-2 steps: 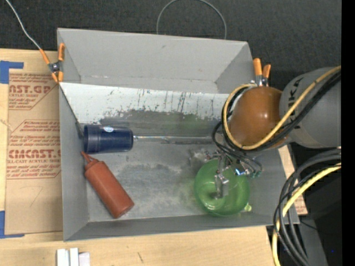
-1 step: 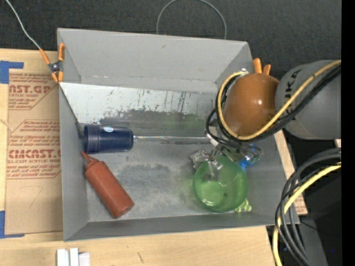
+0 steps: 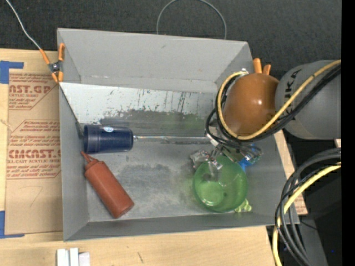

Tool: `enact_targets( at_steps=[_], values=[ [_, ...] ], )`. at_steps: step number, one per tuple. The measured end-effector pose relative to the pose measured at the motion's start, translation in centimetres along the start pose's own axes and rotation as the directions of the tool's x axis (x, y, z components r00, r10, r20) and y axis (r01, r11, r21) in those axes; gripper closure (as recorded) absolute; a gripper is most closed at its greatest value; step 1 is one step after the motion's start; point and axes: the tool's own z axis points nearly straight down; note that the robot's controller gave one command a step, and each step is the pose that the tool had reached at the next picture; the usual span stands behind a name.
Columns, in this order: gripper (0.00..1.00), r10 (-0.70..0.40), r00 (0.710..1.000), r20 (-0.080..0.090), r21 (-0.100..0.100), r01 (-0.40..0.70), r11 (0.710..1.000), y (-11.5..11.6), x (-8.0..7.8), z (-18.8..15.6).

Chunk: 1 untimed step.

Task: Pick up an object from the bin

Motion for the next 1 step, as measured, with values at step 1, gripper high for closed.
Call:
enact_targets(
  at_steps=[1],
  values=[
    [1.0, 0.017, 1.0, -0.002, -0.002, -0.017, 1.0, 0.63, 0.05, -8.41]
  ],
)
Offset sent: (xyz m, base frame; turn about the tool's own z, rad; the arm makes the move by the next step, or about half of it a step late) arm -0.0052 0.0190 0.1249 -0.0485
